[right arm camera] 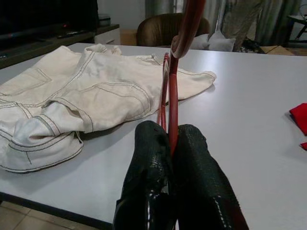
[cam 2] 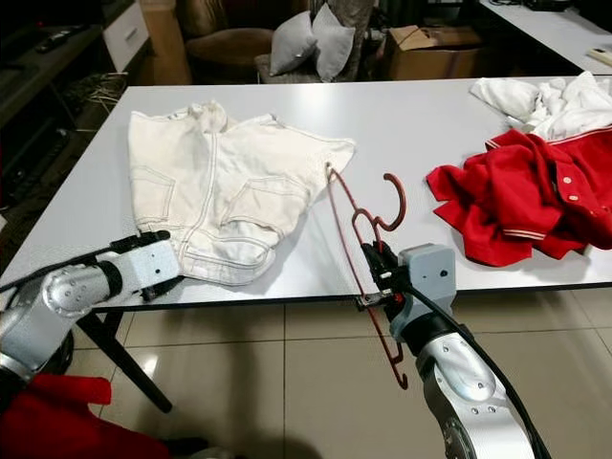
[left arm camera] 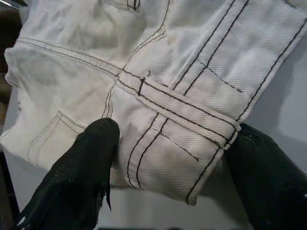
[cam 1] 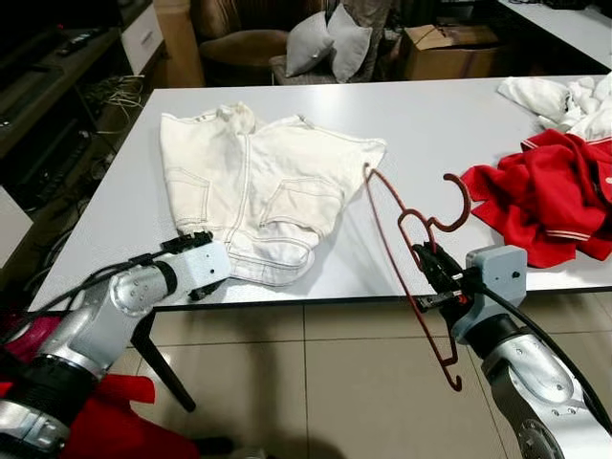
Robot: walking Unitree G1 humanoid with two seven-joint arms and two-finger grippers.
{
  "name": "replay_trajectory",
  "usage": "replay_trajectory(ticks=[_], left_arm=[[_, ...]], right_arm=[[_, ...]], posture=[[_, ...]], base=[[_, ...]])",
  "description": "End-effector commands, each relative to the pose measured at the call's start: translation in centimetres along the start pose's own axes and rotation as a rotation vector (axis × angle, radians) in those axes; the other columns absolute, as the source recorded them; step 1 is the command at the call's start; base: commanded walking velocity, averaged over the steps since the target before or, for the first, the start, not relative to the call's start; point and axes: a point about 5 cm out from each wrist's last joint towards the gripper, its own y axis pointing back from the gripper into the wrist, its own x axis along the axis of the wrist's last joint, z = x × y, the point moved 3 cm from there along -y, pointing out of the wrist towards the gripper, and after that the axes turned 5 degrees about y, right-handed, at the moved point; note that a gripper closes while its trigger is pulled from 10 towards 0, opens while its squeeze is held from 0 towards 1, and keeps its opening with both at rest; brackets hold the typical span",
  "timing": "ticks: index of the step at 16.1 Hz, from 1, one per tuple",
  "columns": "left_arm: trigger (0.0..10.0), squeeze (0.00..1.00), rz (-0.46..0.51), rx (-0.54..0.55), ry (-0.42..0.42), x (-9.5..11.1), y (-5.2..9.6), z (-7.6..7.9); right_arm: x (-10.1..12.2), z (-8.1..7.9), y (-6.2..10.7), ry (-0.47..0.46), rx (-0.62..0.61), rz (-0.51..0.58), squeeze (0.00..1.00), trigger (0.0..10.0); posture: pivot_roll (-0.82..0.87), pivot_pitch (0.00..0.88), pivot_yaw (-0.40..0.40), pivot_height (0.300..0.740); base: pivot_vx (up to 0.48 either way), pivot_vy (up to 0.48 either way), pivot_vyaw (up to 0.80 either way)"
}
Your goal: Hang hanger
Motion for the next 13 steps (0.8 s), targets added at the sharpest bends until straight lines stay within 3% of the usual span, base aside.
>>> replay_trajectory(ticks=[1,2,4,13], left_arm=[[10.0,0.0,0.024,0.011,0.005,0.4,-0.2,-0.2],[5.6,0.0,0.063,0.017,0.016,0.9,-0.3,-0.2],[0.0,0.0,0.077,0.015,0.016,1.1,-0.4,-0.1],[0.0,0.0,0.17,0.102,0.085,2.0,0.4,-1.7]], right_arm=[[0.2,0.0,0.1,0.009,-0.006,0.011,0.0,10.0],[0.1,0.0,0.1,0.009,-0.009,0.01,0.0,10.0],[0.1,0.0,0.2,0.008,-0.012,0.011,0.0,10.0],[0.3,0.3,0.3,0.013,-0.02,0.023,0.0,10.0]], posture=[[0.0,0.0,0.071,0.74],[0.0,0.0,0.072,0.74],[0.01,0.0,0.071,0.74],[0.01,0.007,0.064,0.74]], base=[[0.0,0.0,0.0],[0.0,0.0,0.0],[0.0,0.0,0.0],[0.0,0.0,0.0]])
